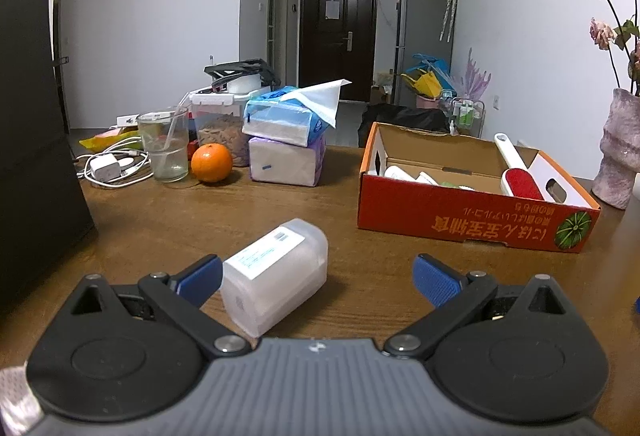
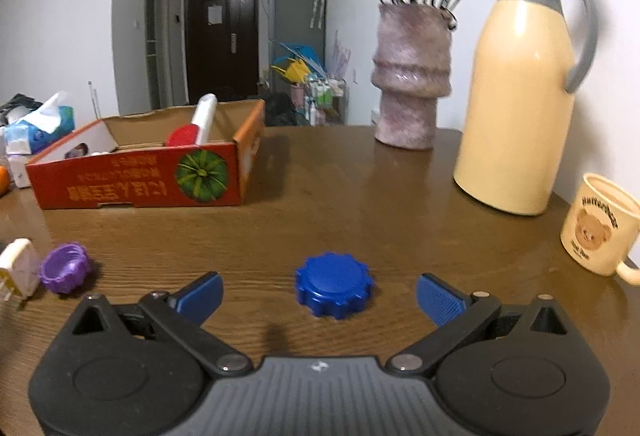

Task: Organize rigid objects
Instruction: 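Move the right gripper to the blue cap and grasp it, then grasp the translucent white plastic container with the left gripper while the right holds the blue cap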

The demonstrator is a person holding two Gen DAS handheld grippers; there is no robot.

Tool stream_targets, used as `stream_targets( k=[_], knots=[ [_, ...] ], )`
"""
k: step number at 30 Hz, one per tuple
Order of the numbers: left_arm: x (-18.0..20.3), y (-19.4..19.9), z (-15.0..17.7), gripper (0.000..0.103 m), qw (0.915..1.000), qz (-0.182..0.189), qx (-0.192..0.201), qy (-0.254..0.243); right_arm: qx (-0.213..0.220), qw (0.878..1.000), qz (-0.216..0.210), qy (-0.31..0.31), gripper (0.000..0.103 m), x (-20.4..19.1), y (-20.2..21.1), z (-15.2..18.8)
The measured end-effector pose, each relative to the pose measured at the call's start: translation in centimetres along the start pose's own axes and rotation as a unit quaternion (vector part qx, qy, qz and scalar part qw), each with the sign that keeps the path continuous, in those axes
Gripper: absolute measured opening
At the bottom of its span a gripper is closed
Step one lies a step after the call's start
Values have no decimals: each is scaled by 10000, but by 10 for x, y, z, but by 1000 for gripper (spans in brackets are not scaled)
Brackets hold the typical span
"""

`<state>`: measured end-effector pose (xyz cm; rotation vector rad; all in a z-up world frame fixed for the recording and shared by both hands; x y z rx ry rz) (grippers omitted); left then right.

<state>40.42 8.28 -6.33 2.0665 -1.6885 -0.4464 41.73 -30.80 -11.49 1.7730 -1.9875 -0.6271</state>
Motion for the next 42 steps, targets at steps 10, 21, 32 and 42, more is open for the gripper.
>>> stream_targets(
  k=[10, 21, 32, 42],
  knots=[
    [-6, -3, 4, 103, 10000, -21, -53, 66, -251, 9996, 73, -135, 95, 8, -30, 1],
    [-11, -10, 5, 103, 9998, 15, -157, 155, -410, 9989, -26, -223, 52, 10, -45, -1],
    [-12, -18, 6, 103, 9998, -63, -181, 58, -81, 9998, 21, -207, 52, 9, -33, -3],
    [-21, -37, 6, 103, 9996, -213, -190, -49, 105, 9998, -19, -144, 52, 4, -25, -5]
  ],
)
Point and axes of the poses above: each gripper's, at about its wrist camera, not at the fingertips, and y roughly against the way its jaws point, x to its right, z to its underside, the point moved 6 cm from there along -y, roughly the way its jaws point, and after that the axes turned 3 degrees about -x, right-handed, at the moved point
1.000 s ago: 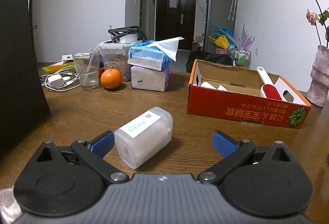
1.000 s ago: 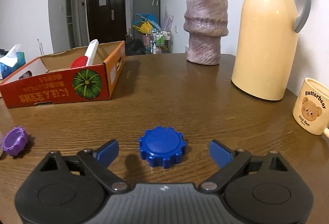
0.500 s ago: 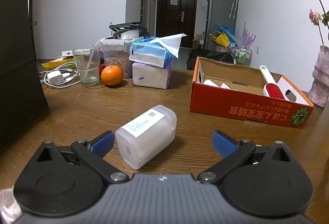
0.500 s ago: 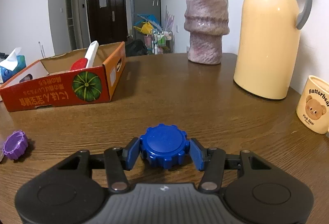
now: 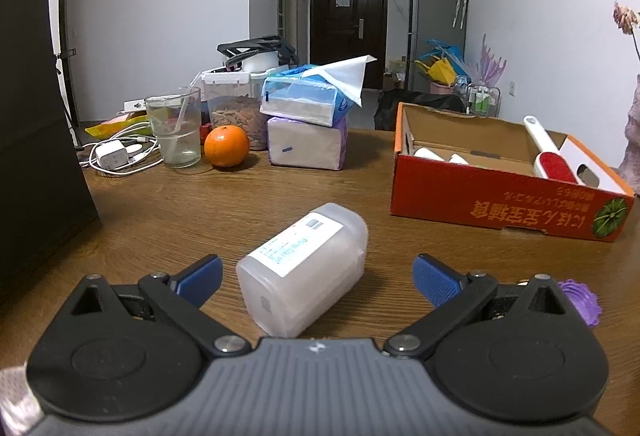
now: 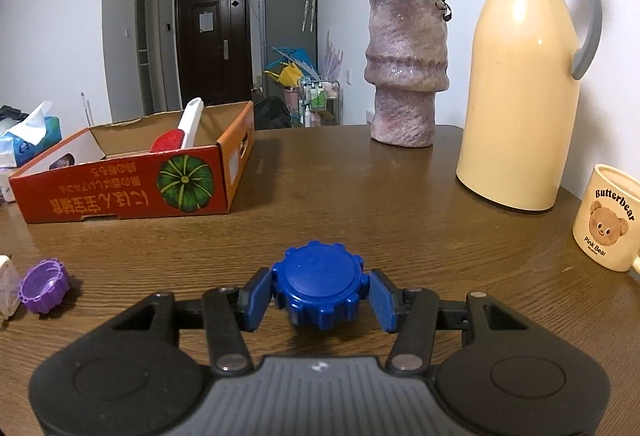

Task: Organize rigid objects
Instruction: 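Grasp the translucent white plastic container with the left gripper while the right holds the blue cap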

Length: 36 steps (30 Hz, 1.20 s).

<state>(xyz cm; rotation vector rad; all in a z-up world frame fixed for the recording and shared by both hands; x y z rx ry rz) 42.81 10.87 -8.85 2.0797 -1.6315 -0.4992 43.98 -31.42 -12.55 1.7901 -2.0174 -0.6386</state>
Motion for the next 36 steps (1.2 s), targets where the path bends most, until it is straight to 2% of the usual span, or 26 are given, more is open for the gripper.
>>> stream_targets(
  k=[6, 20, 23, 25, 26, 30, 31, 36],
  knots=[
    [-6, -19, 1, 103, 9998, -36, -107, -147, 22, 10000, 7, -5, 52, -2, 2, 0],
    [-8, -45, -2, 101, 9989, 206, -154, -385, 65, 9999, 74, -89, 52, -2, 5, 1],
    [-9, -49, -2, 94, 9986, 260, -244, -391, 61, 9999, 87, -102, 52, -2, 6, 2],
    [-7, -52, 0, 82, 9979, 354, -336, -415, 60, 9999, 93, -112, 52, -2, 6, 2],
    [-6, -52, 1, 79, 9975, 402, -370, -446, 55, 9999, 99, -122, 52, -2, 6, 2],
    [0, -50, 4, 45, 9954, 693, -406, -522, 59, 9998, 108, -128, 52, -2, 6, 2],
    [1, -50, 4, 42, 9947, 770, -429, -521, 62, 9998, 108, -127, 52, -2, 6, 2],
    [5, -49, 6, 42, 9944, 778, -410, -584, 60, 9998, 106, -126, 52, -2, 6, 2]
  ],
)
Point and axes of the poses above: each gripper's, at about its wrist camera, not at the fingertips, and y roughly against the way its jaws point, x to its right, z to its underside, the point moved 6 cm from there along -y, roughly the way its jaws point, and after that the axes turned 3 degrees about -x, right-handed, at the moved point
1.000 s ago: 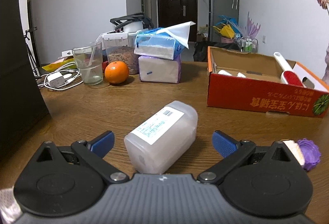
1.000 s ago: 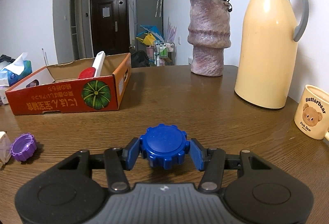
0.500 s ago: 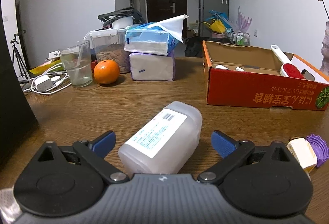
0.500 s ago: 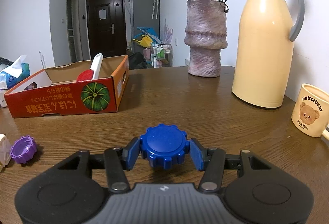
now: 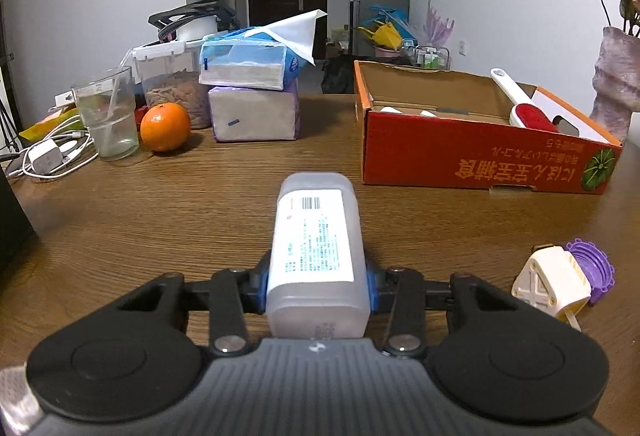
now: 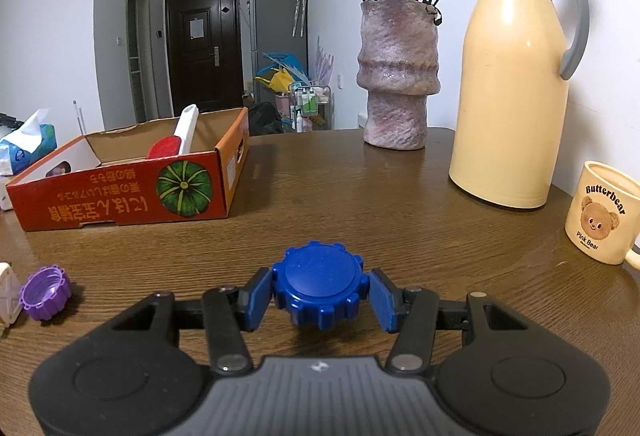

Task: Organize rigid objects
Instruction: 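Grasp the translucent white plastic container with the left gripper while the right holds the blue cap, then carry the blue cap and white container with both grippers over the cardboard box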

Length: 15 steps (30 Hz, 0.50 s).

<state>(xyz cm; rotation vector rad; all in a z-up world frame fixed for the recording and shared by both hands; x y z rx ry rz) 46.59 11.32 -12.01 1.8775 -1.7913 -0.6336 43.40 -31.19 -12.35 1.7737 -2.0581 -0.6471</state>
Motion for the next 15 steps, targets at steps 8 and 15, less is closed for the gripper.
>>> stream_targets(
  k=[8, 15],
  knots=[
    [11, 9, -1, 42, 9999, 18, 145, -92, 46, 10000, 7, 14, 52, -4, 3, -1],
    [16, 22, -5, 42, 9994, 21, 352, 4, 165, 9999, -22, 39, 52, -13, 8, -1]
  ],
)
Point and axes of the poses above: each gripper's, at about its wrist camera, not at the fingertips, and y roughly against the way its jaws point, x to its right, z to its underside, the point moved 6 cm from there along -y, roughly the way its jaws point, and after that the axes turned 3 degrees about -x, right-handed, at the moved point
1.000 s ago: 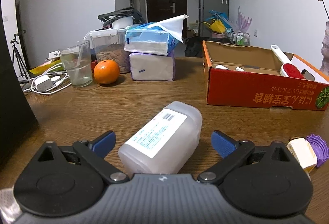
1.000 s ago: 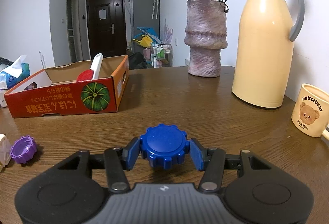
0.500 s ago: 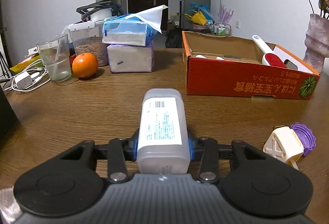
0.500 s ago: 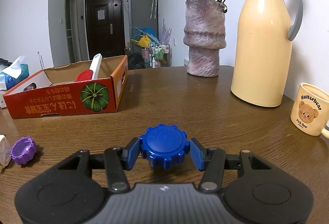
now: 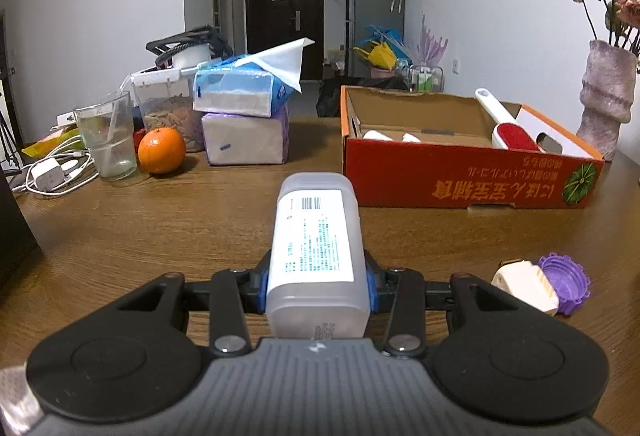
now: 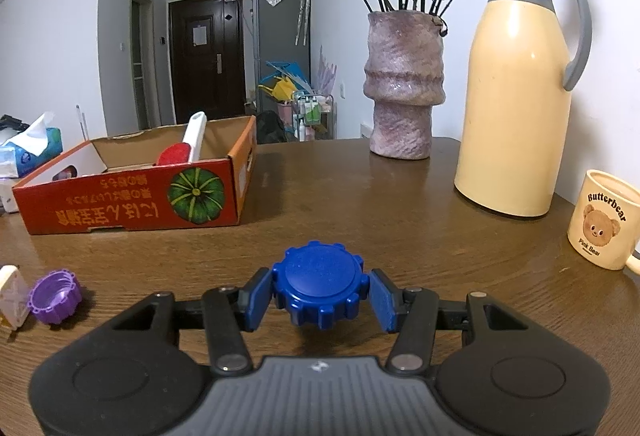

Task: Organize rigid objects
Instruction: 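Carry the blue cap and white container with both grippers over the cardboard box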

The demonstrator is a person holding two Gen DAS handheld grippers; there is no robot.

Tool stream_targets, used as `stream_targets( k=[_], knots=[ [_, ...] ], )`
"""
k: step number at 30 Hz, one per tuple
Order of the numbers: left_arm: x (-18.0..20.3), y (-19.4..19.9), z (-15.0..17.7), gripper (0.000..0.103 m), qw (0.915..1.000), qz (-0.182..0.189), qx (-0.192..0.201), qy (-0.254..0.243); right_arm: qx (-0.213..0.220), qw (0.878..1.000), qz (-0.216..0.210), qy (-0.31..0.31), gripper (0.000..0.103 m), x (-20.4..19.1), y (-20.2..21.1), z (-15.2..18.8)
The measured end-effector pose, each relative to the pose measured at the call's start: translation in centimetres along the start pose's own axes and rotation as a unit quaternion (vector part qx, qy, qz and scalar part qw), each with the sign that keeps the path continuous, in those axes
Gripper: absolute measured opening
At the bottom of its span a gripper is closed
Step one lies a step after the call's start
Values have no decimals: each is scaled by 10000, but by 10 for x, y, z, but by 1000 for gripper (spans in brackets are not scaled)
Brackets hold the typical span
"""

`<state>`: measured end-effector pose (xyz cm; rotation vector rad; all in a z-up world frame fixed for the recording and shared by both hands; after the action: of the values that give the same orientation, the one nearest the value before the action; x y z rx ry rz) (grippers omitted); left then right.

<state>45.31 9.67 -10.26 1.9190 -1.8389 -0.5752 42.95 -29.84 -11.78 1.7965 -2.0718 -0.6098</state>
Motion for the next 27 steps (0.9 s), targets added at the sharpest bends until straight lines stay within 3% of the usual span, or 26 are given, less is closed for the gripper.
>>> stream_targets(
  k=[27],
  knots=[
    [68, 43, -16, 42, 9977, 530, 384, 166, 322, 9950, -950, 11, 52, -76, 29, -6]
  ],
)
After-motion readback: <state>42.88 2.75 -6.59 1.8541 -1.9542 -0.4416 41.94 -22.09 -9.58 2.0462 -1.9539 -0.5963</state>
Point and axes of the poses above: each gripper's, at about its wrist camera, not at the fingertips, and y roughly against the way its jaws point, x to its right, z to its underside, the point moved 6 cm from there along -y, roughly the way its jaws point, and after that the axes turned 3 degrees about -x, right-handed, at the moved point
